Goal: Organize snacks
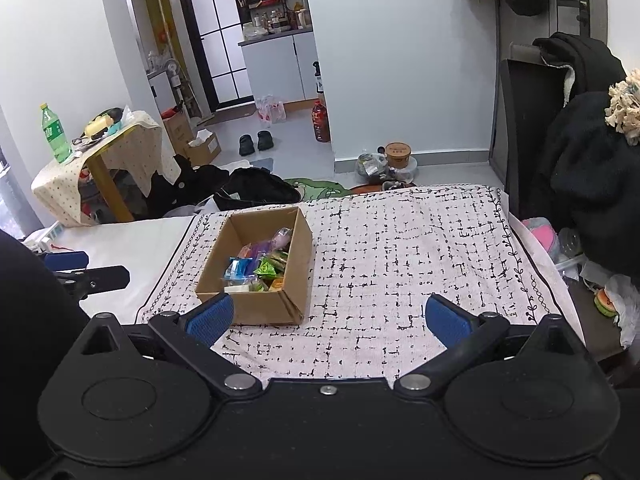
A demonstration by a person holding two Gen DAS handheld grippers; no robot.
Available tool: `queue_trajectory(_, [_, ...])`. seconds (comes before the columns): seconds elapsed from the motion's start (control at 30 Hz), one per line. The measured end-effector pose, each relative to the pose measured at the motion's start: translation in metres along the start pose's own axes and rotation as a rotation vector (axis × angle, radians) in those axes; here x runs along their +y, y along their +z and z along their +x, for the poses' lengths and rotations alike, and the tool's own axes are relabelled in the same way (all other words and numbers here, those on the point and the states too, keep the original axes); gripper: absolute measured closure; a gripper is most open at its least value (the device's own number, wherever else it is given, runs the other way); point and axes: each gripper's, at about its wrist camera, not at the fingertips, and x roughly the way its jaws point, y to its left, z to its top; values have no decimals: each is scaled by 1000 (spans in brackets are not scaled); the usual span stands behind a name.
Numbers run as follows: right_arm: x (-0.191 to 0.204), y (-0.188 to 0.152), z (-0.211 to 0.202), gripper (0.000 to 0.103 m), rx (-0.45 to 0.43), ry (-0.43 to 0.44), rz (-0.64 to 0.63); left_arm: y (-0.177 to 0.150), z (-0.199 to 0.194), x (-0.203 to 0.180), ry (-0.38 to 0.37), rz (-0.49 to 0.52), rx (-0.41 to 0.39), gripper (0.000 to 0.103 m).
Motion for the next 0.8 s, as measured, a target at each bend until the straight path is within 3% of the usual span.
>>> queue_trajectory(0.8, [0, 1, 1, 0, 11, -3, 7, 1, 1, -4, 22, 14, 5, 2])
